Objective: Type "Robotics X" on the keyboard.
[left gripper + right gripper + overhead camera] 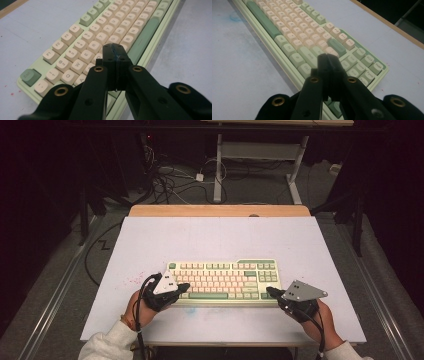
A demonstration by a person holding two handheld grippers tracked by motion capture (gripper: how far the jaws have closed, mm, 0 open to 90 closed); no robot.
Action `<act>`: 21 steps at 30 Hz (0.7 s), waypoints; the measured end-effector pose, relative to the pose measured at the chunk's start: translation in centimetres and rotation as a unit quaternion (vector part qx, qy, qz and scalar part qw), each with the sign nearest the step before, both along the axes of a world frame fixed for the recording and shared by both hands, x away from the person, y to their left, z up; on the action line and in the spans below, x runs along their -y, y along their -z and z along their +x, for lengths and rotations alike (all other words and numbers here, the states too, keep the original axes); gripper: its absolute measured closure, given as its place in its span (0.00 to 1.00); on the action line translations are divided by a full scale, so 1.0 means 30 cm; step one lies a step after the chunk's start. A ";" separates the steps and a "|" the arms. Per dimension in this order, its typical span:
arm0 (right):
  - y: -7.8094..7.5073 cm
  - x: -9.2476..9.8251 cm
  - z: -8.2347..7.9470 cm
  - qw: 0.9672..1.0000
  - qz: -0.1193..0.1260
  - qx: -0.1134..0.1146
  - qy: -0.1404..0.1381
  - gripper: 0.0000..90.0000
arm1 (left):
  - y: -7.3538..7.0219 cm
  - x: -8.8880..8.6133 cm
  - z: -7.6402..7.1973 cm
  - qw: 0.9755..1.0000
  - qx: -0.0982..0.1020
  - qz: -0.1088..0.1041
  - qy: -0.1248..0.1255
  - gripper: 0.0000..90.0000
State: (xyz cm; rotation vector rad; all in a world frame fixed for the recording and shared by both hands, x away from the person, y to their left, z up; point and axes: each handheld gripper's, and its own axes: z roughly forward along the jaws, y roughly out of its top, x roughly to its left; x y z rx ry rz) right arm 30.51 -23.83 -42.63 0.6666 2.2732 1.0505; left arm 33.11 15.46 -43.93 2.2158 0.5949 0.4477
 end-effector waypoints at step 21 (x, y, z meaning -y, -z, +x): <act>0.023 -0.022 0.001 1.000 -0.012 -0.016 -0.011 1.00 | 0.034 0.076 0.057 1.000 -0.017 0.021 0.007 0.97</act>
